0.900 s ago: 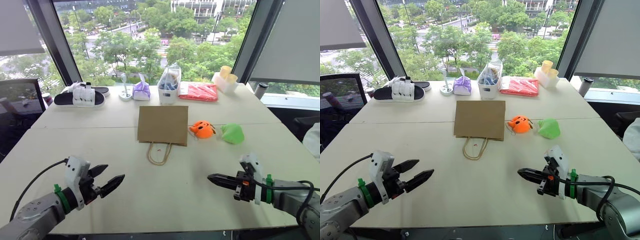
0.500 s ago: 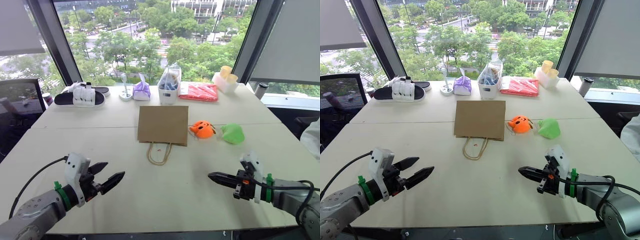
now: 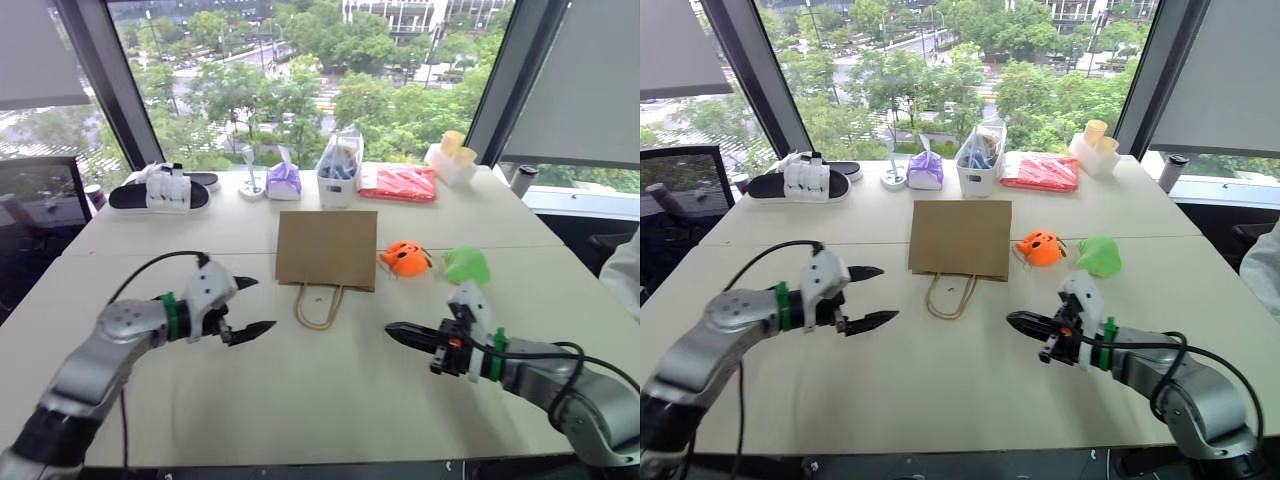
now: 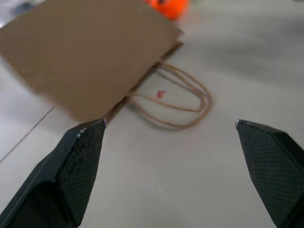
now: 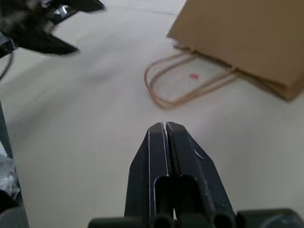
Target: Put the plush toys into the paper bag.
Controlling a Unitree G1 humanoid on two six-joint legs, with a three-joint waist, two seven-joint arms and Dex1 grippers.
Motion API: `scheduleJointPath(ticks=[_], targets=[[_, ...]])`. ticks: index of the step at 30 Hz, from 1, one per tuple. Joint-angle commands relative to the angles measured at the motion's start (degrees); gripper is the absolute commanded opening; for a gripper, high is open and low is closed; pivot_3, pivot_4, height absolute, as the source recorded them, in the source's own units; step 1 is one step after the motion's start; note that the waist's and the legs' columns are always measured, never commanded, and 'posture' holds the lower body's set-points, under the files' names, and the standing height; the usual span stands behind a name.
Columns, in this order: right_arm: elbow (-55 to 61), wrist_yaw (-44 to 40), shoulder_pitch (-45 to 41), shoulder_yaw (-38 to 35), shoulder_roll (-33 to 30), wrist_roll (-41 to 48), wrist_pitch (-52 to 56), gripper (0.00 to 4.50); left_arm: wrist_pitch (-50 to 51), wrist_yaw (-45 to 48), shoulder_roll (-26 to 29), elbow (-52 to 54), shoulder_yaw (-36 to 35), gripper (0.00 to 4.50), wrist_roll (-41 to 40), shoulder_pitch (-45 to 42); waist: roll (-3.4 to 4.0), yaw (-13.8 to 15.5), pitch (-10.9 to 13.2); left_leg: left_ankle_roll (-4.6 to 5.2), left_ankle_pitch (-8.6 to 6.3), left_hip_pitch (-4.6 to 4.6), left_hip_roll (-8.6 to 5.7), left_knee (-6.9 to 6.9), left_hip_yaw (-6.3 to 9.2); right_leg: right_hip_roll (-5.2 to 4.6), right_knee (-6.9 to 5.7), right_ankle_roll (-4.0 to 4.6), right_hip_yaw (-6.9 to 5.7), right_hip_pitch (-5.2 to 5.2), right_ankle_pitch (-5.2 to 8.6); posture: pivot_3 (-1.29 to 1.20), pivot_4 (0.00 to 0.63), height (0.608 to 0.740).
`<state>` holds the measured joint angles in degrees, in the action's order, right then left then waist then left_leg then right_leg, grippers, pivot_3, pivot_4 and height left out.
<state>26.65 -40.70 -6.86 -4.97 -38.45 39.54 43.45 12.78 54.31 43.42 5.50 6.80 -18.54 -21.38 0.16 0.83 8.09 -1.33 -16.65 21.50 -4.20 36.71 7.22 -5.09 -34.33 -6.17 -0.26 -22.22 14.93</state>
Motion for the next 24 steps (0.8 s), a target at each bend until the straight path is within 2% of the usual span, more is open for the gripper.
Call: scheduleJointPath(ticks=[1, 7, 12, 18, 21, 24], targets=[[3.42, 2.85, -1.02, 1.5, 2.3, -0.57, -0.37, 0.02, -17.61, 3.74, -4.27, -16.61, 7.2, 4.5, 11.22, -8.46, -0.03, -0.06, -0.01, 0.0, 0.0, 0.0, 0.0, -0.04, -0.01, -0.02, 0.01, -0.03, 0.0, -0.02, -0.02, 0.0, 0.15, 0.74], [6.77, 7.58, 1.32, 1.29, 5.33, -0.44, -0.31, 0.02, -40.12, 3.87, -9.49, -39.86, 13.17, 4.5, 23.01, -20.79, -0.12, -0.12, 0.0, -0.05, 0.03, 0.02, 0.01, -0.19, -0.02, -0.01, -0.04, -0.08, 0.0, -0.23, -0.05, 0.0, 0.15, 0.74], [8.77, 10.57, 3.69, 1.2, 7.21, -0.42, -0.71, 0.02, -46.19, -0.32, -15.07, -53.54, 12.63, 4.5, 25.92, -28.64, -0.22, -0.06, 0.01, 0.07, -0.02, 0.01, -0.07, -0.11, 0.02, 0.02, -0.15, -0.17, -0.04, -0.2, -0.08, 0.0, 0.15, 0.74], [8.96, 12.1, 4.38, 1.64, 8.6, -0.93, -1.43, 0.02, -50.68, -4.05, -18.75, -61.96, 14.24, 4.5, 31.3, -32.46, -0.41, -0.28, 0.09, 0.37, -0.19, -0.07, -0.09, 0.23, -0.02, 0.06, -0.74, -0.27, -0.04, -0.31, -0.09, 0.0, 0.15, 0.74], [8.49, 12.53, 4.14, 1.66, 9.12, -1.25, -1.92, 0.0, -52.76, -7.81, -19.29, -64.95, 17.11, 3.62, 36.85, -33.93, -0.49, -0.23, 0.07, 0.37, -0.19, -0.09, -0.09, 0.31, -0.01, 0.11, -0.79, -0.28, -0.04, -0.28, -0.08, 0.0, 0.15, 0.74], [8.3, 13.09, 4.05, 1.45, 9.61, -1.29, -2.24, 0.0, -54.55, -10.73, -20.11, -66.63, 17.11, 2.26, 38.21, -34.92, -0.54, -0.2, 0.04, 0.36, -0.17, -0.14, -0.09, 0.35, -0.01, 0.14, -0.83, -0.28, -0.04, -0.22, -0.08, 0.0, 0.15, 0.74]])
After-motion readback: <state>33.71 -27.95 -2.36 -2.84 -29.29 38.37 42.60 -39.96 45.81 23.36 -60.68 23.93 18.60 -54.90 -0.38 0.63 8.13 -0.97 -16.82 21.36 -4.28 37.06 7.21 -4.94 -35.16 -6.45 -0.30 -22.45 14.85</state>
